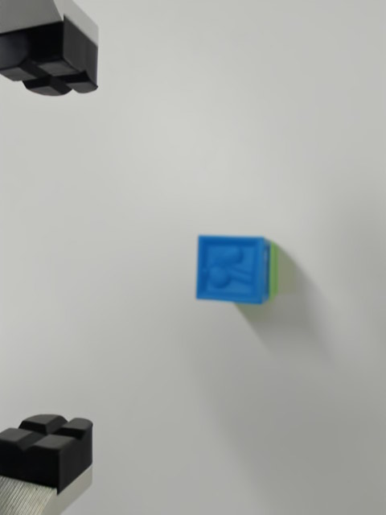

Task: Stack cube

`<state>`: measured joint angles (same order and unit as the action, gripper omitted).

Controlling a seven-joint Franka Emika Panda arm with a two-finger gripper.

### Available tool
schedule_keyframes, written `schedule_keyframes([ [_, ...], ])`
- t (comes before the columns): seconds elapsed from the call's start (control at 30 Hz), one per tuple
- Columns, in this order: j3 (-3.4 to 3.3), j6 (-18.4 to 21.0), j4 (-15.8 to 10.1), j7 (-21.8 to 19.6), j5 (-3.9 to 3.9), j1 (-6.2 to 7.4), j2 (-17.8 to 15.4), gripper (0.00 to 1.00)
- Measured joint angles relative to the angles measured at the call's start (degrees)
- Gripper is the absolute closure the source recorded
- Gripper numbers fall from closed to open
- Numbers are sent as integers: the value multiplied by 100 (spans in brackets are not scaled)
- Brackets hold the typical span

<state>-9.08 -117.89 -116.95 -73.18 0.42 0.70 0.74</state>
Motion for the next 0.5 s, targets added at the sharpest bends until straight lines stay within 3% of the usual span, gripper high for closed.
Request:
schedule_keyframes([
  [0.5, 0, 409, 296, -15, -17, 0, -111, 0],
])
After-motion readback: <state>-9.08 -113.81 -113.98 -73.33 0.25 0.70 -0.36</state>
